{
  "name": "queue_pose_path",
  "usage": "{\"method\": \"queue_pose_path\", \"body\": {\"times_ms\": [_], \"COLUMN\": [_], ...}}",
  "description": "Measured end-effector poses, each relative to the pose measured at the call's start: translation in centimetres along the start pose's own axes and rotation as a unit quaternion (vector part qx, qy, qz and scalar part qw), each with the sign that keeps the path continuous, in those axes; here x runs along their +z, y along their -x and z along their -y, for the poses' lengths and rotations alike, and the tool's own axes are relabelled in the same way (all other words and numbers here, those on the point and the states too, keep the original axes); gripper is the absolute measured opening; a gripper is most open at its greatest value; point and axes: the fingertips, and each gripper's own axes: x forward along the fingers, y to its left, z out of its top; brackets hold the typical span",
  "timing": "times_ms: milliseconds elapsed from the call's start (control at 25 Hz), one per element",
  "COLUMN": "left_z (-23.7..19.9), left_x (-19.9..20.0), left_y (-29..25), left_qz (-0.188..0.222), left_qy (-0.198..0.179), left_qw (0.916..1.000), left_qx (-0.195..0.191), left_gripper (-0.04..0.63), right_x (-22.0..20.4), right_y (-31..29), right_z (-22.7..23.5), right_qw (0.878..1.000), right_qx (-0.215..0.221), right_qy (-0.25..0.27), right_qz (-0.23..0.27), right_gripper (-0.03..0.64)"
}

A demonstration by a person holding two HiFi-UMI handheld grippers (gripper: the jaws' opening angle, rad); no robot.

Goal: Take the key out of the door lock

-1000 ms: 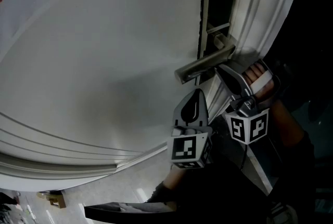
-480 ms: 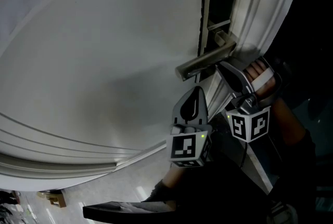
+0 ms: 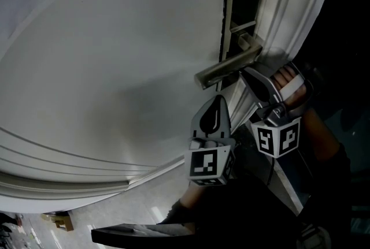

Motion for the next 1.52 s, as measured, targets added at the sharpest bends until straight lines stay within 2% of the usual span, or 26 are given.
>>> {"method": "queue_pose_path", "body": {"times_ms": [360, 520, 920, 1520], "left_z": [0.07, -0.01, -0.08, -0.15], "left_x": [0.26, 0.31, 0.32, 0.03], "left_y": [-0.03, -0.01, 0.15, 0.27], "left_qz": [0.005, 0.008, 0.009, -0.002], "left_qy": [0.006, -0.003, 0.011, 0.010], "left_qw": [1.0000, 1.0000, 0.9999, 0.9999], "left_qx": [0.001, -0.001, 0.003, 0.000], "left_gripper": [0.000, 0.000, 0.000, 0.000], "right_x": [-0.03, -0.02, -0.01, -0.08], "right_y": [0.00, -0.02, -0.02, 0.01], "right_z": [-0.10, -0.08, 0.05, -0.13], "right_qw": [1.000, 1.000, 1.000, 0.999], "right_qx": [-0.005, -0.004, 0.004, 0.000], "right_qy": [0.025, 0.028, -0.006, 0.039], "right_qz": [0.001, -0.002, -0.007, 0.000], "right_gripper": [0.012, 0.012, 0.012, 0.012]}}
